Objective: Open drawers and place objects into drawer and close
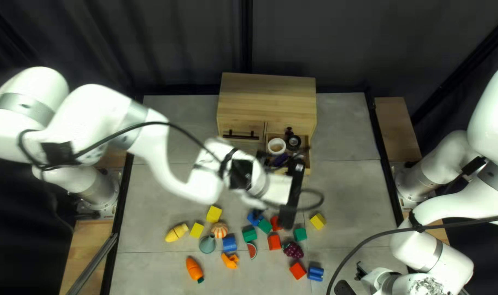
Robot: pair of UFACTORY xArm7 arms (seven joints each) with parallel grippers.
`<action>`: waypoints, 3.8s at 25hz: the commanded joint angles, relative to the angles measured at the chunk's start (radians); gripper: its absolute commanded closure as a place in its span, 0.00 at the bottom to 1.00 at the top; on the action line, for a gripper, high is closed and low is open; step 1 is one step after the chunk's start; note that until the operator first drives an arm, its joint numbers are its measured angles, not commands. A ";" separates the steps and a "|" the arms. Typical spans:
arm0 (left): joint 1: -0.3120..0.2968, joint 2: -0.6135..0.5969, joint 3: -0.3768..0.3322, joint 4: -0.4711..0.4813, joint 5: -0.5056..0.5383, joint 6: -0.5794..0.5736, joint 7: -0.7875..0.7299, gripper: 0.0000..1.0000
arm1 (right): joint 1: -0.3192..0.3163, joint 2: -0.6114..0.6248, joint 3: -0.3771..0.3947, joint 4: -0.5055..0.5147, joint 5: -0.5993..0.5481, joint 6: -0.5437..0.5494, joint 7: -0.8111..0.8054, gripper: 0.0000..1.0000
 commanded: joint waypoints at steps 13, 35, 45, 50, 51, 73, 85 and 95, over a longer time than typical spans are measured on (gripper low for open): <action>-0.122 -0.233 -0.146 -0.247 -0.373 0.146 0.214 0.00 | 0.000 0.000 0.000 0.000 0.000 0.000 0.000 0.00; -0.227 -0.183 -0.266 -0.250 -0.414 0.190 -0.008 0.00 | 0.004 -0.036 0.004 -0.028 -0.033 0.001 -0.098 0.00; -0.227 -0.183 -0.266 -0.250 -0.414 0.190 -0.008 0.00 | -0.053 -0.068 -0.063 0.012 -0.052 0.122 -0.451 0.00; -0.227 -0.183 -0.266 -0.250 -0.414 0.190 -0.008 0.00 | -0.095 -0.092 -0.112 -0.001 -0.105 0.165 -0.633 0.00; -0.227 -0.183 -0.266 -0.250 -0.414 0.190 -0.008 0.00 | -0.104 -0.100 -0.123 -0.004 -0.122 0.171 -0.668 0.00; -0.227 -0.183 -0.266 -0.250 -0.414 0.190 -0.008 0.00 | -0.181 -0.187 -0.206 -0.089 -0.309 0.098 -0.891 0.00; -0.227 -0.183 -0.266 -0.250 -0.414 0.190 -0.008 0.00 | -0.246 -0.113 -0.267 -0.103 -0.498 0.010 -1.054 0.00; -0.227 -0.183 -0.266 -0.250 -0.414 0.190 -0.008 0.00 | -0.270 0.097 -0.289 0.085 -0.503 0.100 -1.191 0.00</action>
